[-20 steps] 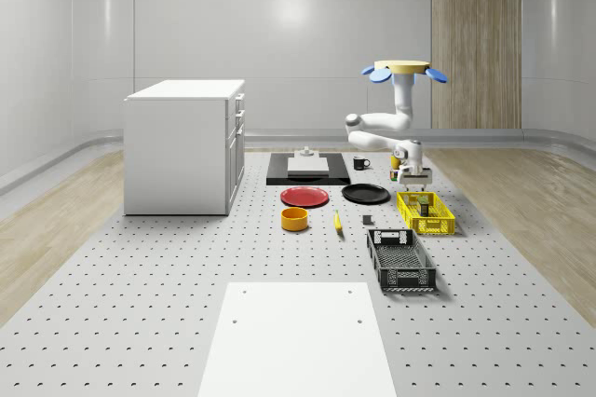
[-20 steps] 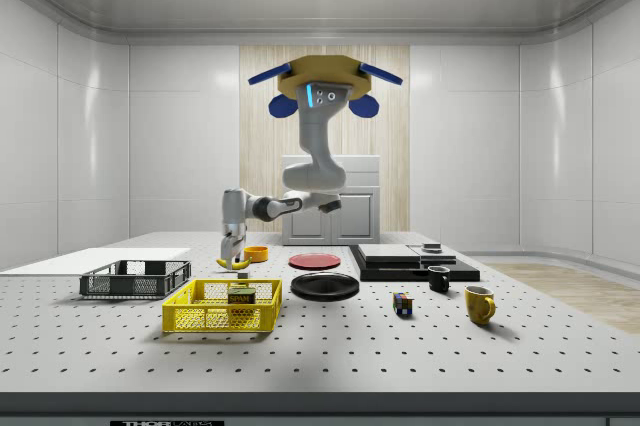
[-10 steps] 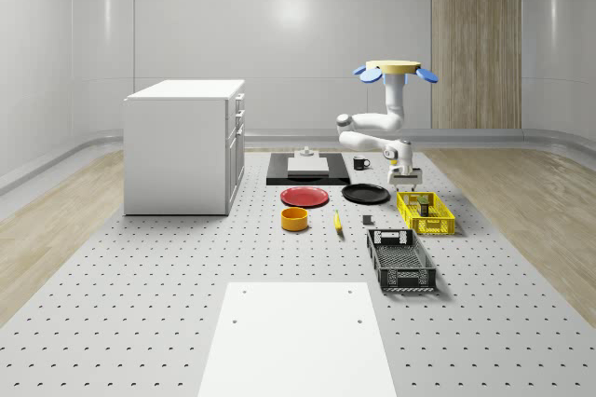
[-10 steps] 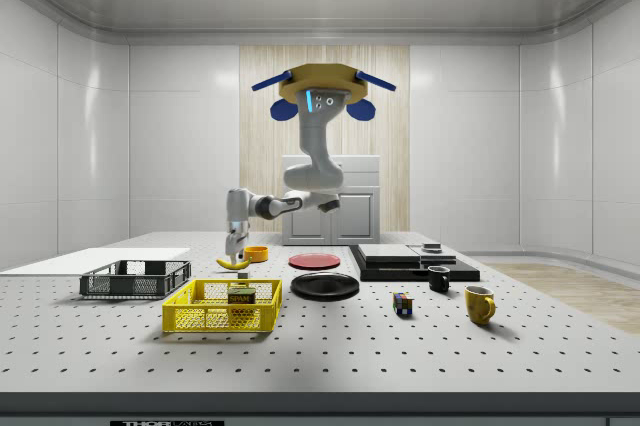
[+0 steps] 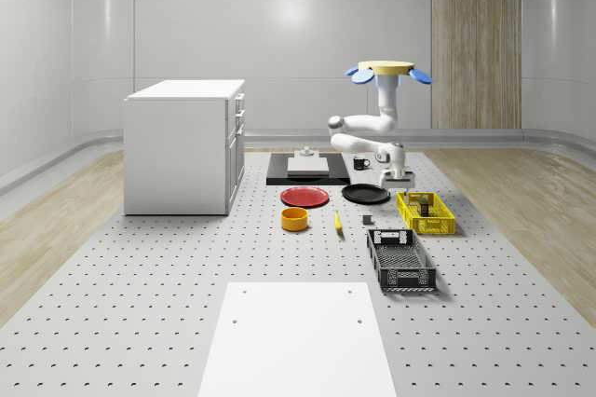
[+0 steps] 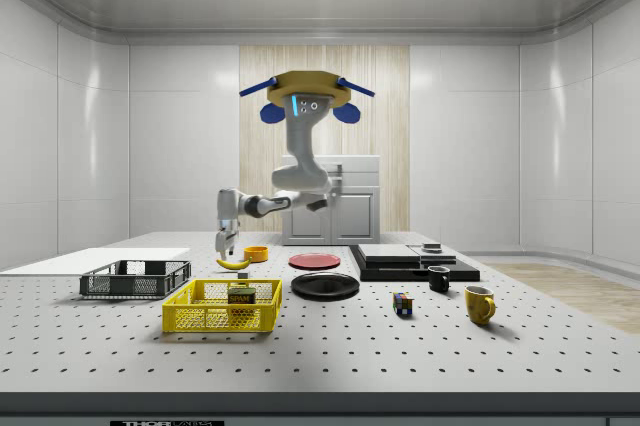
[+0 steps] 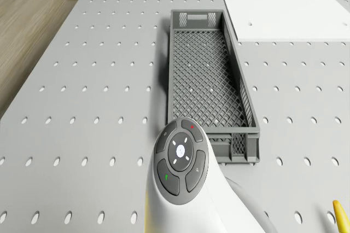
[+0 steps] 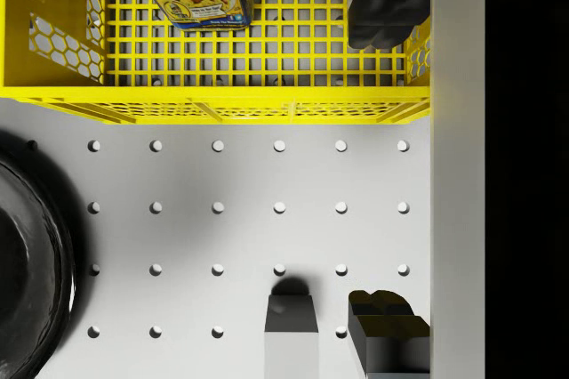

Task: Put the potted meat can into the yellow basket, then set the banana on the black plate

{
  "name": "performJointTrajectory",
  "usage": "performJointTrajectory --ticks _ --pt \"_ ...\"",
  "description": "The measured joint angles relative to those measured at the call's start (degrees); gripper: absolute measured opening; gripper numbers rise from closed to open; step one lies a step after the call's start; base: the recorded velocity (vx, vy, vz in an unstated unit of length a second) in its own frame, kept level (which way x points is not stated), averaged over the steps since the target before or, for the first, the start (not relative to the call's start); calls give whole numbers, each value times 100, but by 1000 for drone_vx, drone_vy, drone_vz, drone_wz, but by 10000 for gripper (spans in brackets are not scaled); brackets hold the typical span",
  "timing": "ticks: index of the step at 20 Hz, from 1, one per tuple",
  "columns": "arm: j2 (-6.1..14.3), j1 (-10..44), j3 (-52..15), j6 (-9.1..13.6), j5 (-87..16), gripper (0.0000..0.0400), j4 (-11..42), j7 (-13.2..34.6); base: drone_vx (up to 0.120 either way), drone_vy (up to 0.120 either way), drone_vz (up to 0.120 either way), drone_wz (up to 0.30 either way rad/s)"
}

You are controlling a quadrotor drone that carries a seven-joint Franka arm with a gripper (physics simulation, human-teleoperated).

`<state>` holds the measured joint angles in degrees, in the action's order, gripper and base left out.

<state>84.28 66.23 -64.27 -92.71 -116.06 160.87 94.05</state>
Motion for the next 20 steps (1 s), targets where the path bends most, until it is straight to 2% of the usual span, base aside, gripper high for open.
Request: performJointTrajectory --ticks 3,7,12,16,20 --pt "-5 -2 1 4 -2 400 0 -2 120 -120 0 0" --pt "-11 -5 2 10 -5 400 1 -4 10 -120 0 0" --pt "-18 -9 3 17 -8 400 1 -7 0 -120 -104 0" --pt "-23 -12 4 22 -11 400 2 -9 0 -120 -10 0" --pt "-28 -14 5 26 -13 400 2 -11 0 -120 -100 0"
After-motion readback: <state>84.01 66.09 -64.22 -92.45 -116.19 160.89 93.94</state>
